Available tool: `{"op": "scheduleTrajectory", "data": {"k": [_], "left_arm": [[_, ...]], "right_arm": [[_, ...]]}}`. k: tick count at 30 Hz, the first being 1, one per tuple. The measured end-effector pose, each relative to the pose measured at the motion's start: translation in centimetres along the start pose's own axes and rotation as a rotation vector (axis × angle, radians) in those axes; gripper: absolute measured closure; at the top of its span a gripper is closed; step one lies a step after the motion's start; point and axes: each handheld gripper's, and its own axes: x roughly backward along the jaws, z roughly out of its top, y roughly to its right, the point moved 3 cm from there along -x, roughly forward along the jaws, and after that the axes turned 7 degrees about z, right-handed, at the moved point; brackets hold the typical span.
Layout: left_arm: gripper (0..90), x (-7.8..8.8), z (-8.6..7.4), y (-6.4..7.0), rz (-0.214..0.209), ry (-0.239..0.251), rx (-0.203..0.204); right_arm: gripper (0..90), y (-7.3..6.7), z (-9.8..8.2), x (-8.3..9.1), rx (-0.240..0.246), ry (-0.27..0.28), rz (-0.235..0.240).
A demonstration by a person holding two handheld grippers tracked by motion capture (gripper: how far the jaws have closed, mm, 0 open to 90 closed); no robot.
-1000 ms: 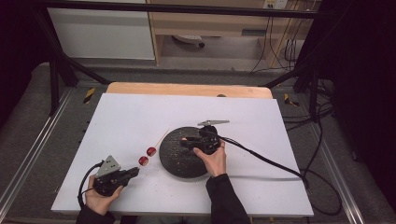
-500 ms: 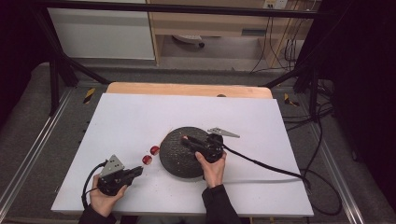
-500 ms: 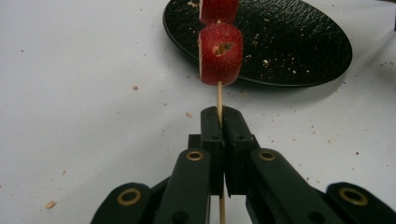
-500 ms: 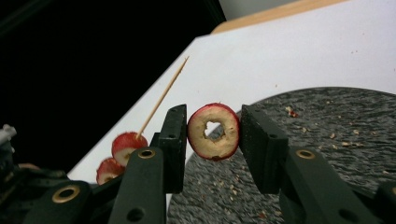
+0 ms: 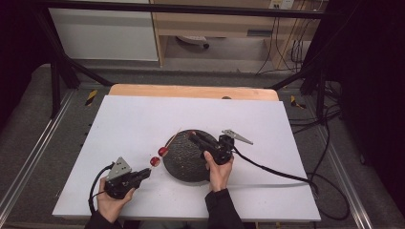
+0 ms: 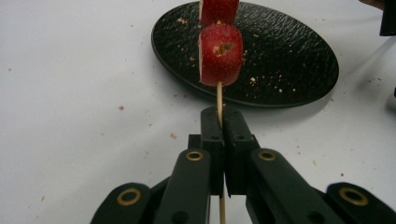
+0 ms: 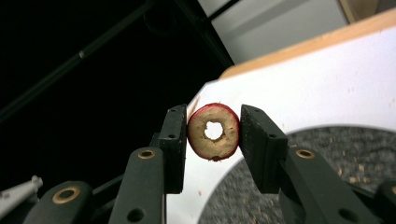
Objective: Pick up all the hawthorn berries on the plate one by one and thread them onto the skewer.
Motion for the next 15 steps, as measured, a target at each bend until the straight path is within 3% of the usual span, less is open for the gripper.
{"op": "scheduleTrajectory", "data": {"k": [15], "left_arm": [[87.8, -0.7, 2.0, 1.8, -0.003, 0.070, 0.009]], "right_arm": [[63.0, -0.5, 2.6, 0.4, -0.028, 0.177, 0.036]]}}
